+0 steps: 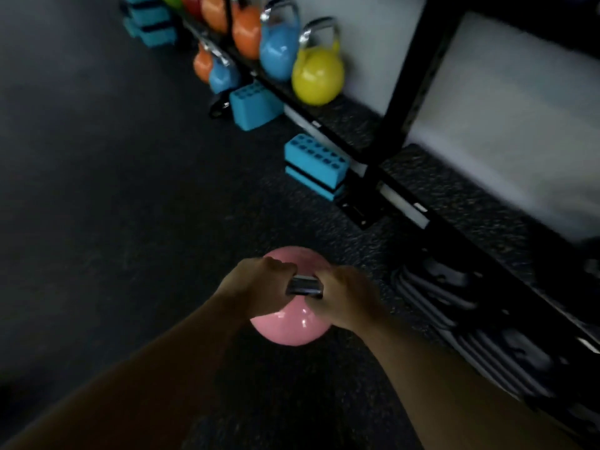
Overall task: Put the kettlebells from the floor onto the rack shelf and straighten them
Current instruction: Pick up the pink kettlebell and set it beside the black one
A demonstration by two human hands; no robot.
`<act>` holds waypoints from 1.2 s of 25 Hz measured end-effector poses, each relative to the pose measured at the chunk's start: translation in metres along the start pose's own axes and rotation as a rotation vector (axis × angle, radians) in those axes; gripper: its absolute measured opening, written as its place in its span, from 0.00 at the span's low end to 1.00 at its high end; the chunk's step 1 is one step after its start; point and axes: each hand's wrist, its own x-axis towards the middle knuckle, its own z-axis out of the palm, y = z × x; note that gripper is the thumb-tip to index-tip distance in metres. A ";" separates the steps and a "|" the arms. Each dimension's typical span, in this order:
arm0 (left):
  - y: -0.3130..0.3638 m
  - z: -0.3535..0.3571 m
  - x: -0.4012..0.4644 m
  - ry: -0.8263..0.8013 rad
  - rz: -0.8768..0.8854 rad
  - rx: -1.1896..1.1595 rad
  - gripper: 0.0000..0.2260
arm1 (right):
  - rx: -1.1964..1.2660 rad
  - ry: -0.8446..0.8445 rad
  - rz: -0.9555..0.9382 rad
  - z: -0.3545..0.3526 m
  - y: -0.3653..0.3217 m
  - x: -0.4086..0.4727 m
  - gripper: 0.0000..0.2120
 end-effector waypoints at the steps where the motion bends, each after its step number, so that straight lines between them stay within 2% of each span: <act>1: 0.014 -0.017 0.024 0.015 0.050 0.049 0.06 | -0.006 0.052 0.040 -0.018 0.017 0.005 0.07; 6: 0.083 -0.058 0.152 0.217 0.257 0.104 0.08 | -0.163 0.288 0.245 -0.096 0.117 0.029 0.13; 8: 0.111 -0.064 0.201 0.290 0.360 0.099 0.08 | -0.212 0.314 0.304 -0.118 0.157 0.033 0.12; 13: 0.181 -0.075 0.316 0.376 0.538 0.134 0.11 | -0.284 0.372 0.441 -0.166 0.251 0.041 0.19; 17: 0.233 -0.081 0.386 0.356 0.690 0.156 0.17 | -0.304 0.454 0.564 -0.197 0.306 0.040 0.27; 23: 0.276 -0.092 0.459 0.358 0.844 0.150 0.14 | -0.307 0.456 0.691 -0.222 0.366 0.051 0.18; 30: 0.277 -0.080 0.494 0.327 0.810 0.146 0.18 | -0.331 0.439 0.759 -0.209 0.391 0.080 0.16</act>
